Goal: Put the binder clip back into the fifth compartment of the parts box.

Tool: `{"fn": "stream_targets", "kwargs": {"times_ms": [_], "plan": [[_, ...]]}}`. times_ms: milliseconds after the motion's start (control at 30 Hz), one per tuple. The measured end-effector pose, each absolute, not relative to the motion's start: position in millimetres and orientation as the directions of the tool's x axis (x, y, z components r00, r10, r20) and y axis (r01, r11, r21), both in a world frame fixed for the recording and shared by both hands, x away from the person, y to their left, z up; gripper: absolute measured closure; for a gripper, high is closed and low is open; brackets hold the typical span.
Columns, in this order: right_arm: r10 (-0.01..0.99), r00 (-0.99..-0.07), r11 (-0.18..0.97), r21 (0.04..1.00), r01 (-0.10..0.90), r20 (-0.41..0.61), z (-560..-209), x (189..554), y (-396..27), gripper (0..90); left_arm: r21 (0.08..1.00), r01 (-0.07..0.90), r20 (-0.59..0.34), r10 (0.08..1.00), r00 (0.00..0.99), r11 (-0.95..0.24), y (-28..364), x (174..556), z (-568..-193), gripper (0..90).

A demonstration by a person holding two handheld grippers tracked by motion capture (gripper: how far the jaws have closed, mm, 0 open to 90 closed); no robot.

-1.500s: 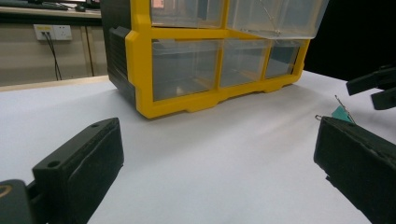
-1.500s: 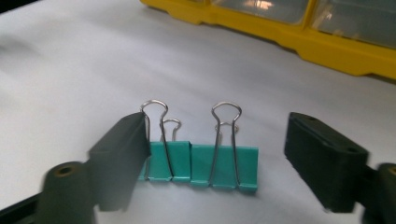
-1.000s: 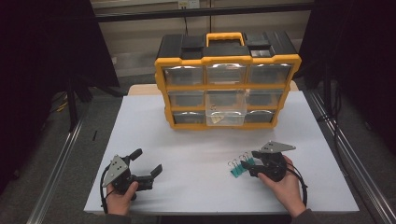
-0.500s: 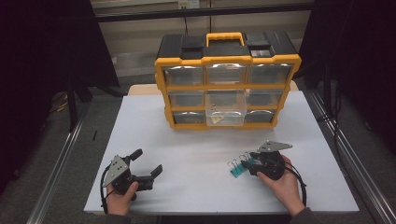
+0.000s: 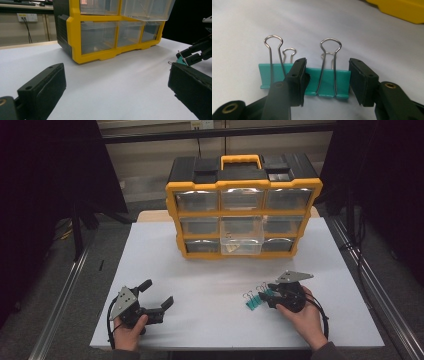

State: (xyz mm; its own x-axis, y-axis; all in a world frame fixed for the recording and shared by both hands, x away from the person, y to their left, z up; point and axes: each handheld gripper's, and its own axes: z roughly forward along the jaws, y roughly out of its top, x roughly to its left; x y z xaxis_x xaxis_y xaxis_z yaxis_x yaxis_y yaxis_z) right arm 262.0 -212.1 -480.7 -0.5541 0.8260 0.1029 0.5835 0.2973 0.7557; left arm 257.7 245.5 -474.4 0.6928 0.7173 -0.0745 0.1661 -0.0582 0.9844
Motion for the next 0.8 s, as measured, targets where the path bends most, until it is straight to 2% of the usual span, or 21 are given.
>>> {"fn": "stream_targets", "kwargs": {"times_ms": [467, 800], "plan": [[0.83, -0.539, 0.203, 0.819, 0.536, 0.147, -469.8, 256.3, -218.9, 50.3, 0.984, 0.171, -0.084, 0.718, 0.691, -0.049, 245.6, 257.4, -474.2, 1.6], [0.834, -0.537, 0.259, 0.769, 0.584, 0.126, -476.1, 260.0, -216.1, 50.3, 0.984, 0.166, -0.073, 0.719, 0.691, -0.06, 245.5, 257.6, -474.4, 1.6]]}}
